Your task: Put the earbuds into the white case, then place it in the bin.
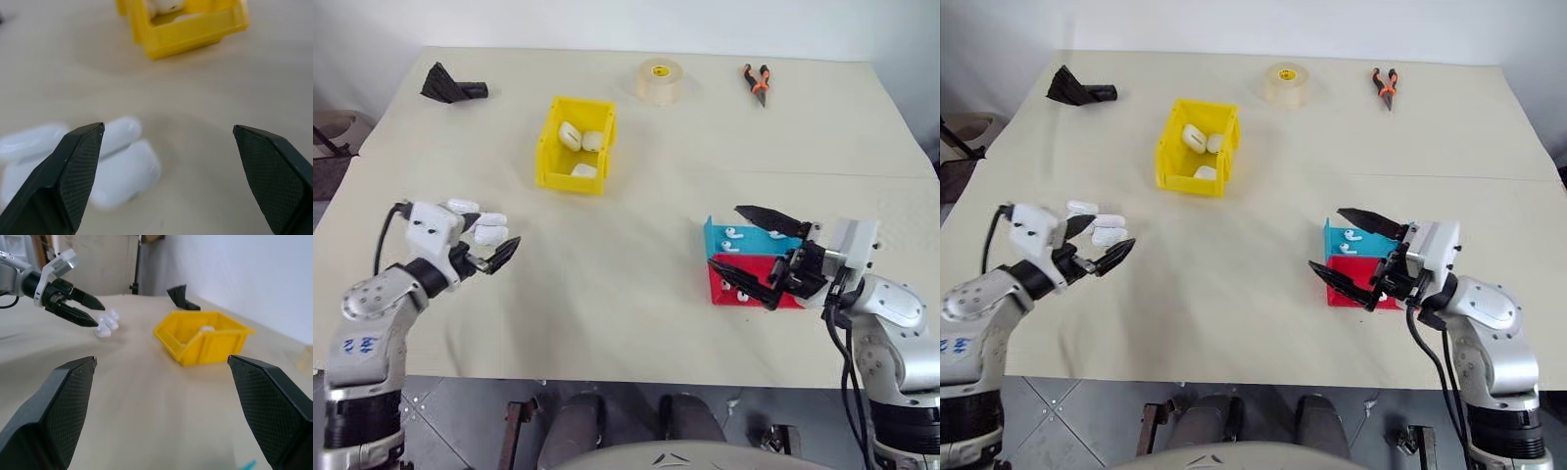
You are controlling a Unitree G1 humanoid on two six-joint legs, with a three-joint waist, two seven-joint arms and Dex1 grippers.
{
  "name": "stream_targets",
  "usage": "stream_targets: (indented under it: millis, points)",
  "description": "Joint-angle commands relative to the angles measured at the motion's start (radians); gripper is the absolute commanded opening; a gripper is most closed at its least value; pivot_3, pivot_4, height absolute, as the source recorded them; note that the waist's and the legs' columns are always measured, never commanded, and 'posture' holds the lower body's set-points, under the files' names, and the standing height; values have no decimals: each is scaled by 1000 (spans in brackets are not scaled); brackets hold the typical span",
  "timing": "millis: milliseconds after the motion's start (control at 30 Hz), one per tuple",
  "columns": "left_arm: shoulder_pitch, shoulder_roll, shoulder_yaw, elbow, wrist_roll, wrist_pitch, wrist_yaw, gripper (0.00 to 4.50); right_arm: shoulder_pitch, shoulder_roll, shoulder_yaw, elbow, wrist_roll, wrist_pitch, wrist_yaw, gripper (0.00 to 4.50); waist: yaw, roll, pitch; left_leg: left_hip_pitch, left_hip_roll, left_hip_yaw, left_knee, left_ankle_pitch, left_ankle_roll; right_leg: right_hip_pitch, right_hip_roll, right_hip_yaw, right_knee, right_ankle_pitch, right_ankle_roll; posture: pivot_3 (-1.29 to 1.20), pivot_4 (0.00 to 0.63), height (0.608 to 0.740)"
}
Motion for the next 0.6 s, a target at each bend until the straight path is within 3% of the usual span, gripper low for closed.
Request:
stream_targets:
  millis: [33,300,433,600]
  points:
    - [18,14,42,-105,-27,153,68,4483,-19,14,-2,5,7,-53,15,4500,0,0,0,0,0,0,0,0,0,0,0,0,0,0,0,0,150,740]
    - [-136,92,18,-111,-77,547,135,4483,-28,-23,-3,36,25,-18,51,4500,-2,0,0,0,-1,-1,0,0,0,0,1,0,1,0,0,0,150,740]
    - [-290,153,-49,-58,-84,764,152,4483,-37,-34,2,38,35,-1,58,4500,-1,0,0,0,-2,-2,0,0,0,0,1,0,1,0,0,0,150,740]
    - [-487,135,-97,35,-47,981,223,4483,-48,-33,10,34,38,9,58,4500,-2,0,0,0,-3,-3,0,0,0,0,2,0,2,0,0,0,150,740]
